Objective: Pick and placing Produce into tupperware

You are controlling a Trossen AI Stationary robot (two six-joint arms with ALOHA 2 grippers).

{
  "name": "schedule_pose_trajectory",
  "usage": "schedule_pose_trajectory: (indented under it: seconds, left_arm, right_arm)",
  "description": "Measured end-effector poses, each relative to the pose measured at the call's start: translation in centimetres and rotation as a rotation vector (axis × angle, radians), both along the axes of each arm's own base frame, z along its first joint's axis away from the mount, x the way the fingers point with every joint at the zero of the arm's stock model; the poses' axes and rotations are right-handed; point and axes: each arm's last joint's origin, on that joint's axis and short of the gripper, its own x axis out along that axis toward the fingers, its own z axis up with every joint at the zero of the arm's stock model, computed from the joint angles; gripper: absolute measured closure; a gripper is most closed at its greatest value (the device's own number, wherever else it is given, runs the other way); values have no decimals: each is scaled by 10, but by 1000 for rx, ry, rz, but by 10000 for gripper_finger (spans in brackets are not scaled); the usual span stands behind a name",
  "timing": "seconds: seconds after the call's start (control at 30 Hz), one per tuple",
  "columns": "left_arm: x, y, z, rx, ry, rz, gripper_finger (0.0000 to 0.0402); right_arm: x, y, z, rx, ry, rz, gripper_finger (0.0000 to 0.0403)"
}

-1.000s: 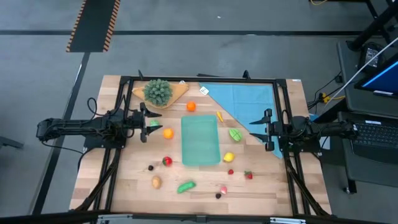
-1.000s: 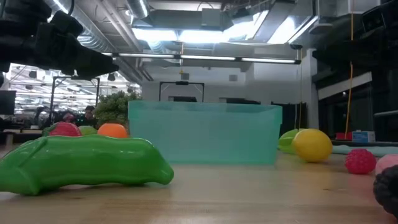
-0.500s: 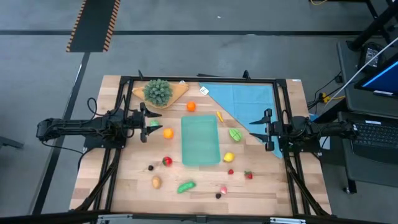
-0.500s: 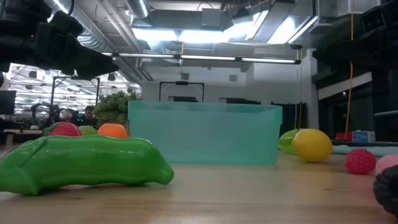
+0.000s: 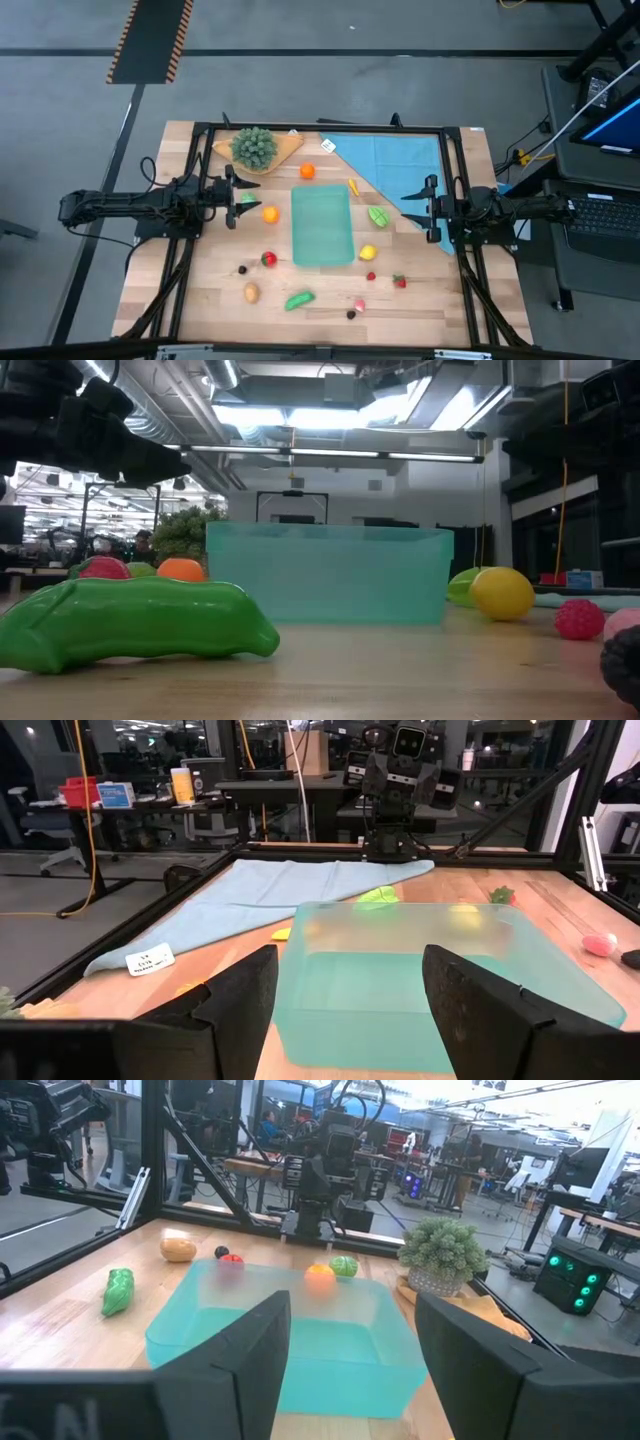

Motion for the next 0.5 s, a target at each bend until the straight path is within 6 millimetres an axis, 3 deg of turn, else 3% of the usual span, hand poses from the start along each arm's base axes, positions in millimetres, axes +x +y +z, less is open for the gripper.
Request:
schedule_pose_trajectory:
  seconds: [0.5]
  left_arm:
    - [0, 0, 0, -1, -3, 0, 159]
  right_arm:
    - [0, 0, 0, 131, -1, 4, 185]
